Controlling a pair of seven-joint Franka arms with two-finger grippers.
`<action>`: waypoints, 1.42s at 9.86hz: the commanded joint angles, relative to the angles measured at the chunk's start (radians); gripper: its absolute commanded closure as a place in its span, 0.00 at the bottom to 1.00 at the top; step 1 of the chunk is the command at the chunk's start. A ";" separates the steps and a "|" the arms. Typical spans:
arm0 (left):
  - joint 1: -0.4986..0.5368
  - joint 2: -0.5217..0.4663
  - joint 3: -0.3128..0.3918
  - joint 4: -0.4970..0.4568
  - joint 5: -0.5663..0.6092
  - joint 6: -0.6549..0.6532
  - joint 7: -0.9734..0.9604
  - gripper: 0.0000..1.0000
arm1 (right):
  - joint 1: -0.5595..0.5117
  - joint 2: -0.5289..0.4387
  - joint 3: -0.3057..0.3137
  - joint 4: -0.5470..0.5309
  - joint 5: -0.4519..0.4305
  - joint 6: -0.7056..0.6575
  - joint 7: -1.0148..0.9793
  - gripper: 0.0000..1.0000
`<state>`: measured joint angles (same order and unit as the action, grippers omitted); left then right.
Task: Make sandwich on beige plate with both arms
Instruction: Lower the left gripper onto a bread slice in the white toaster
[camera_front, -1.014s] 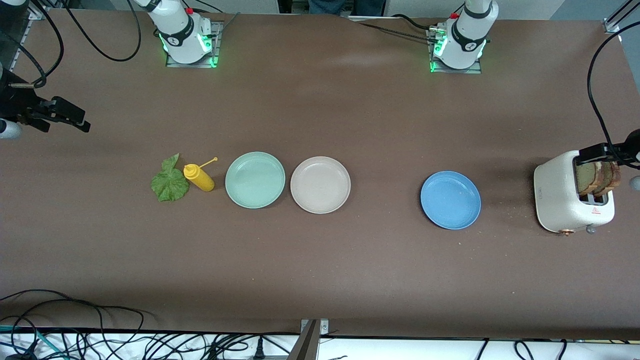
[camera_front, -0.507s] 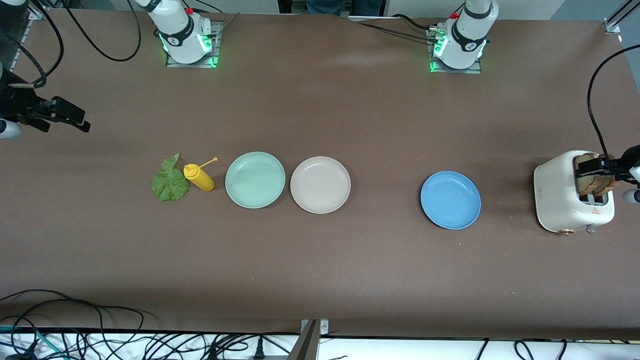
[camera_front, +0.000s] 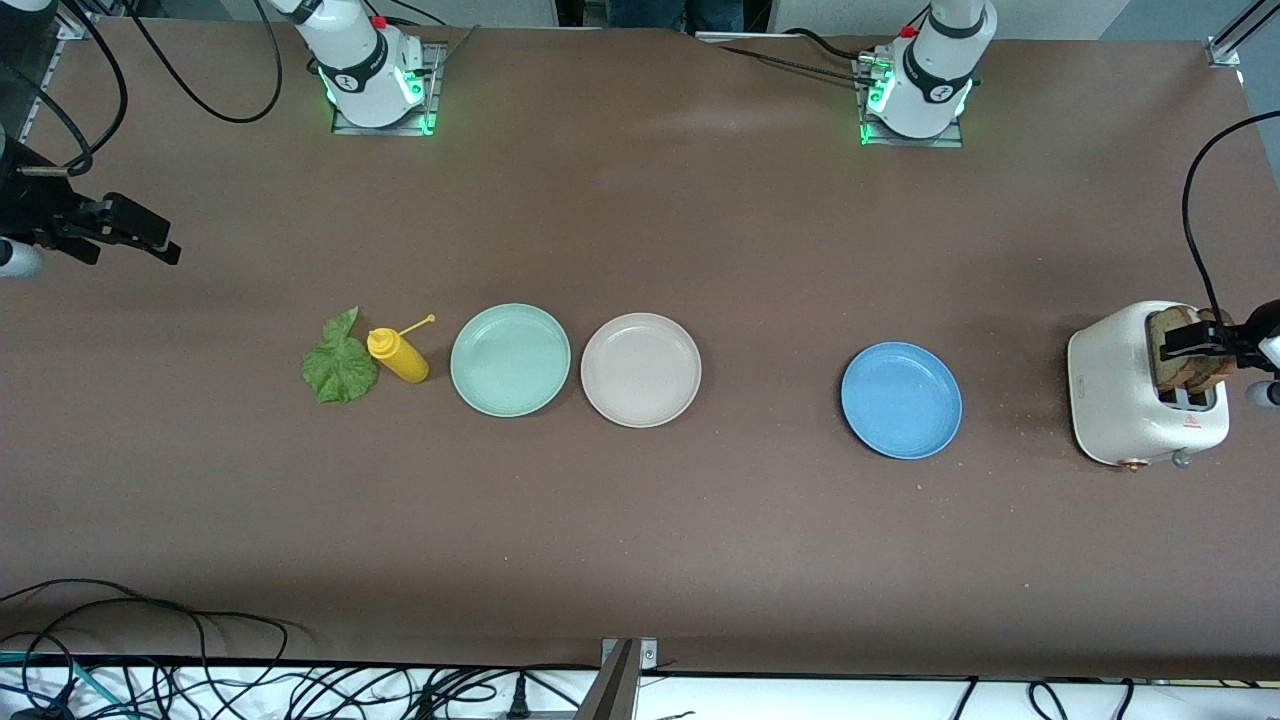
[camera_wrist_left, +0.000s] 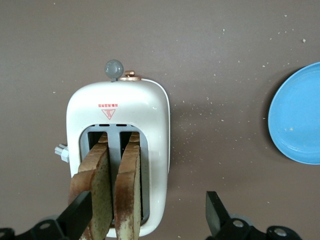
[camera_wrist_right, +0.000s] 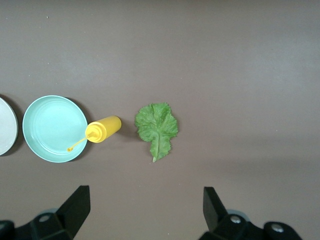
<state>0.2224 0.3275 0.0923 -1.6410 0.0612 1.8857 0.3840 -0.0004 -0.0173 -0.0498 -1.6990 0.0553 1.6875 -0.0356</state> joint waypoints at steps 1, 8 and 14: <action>0.014 -0.034 -0.009 -0.074 0.022 0.055 0.030 0.00 | -0.004 -0.001 0.001 0.016 0.015 -0.018 0.006 0.00; 0.054 -0.100 -0.011 -0.239 0.022 0.184 0.068 0.00 | -0.004 -0.001 0.001 0.015 0.015 -0.018 0.005 0.00; 0.055 -0.122 -0.011 -0.283 0.023 0.181 0.075 0.58 | -0.007 -0.001 -0.004 0.015 0.015 -0.029 -0.001 0.00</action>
<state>0.2677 0.2387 0.0908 -1.8849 0.0615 2.0517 0.4401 -0.0006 -0.0174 -0.0512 -1.6990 0.0554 1.6844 -0.0356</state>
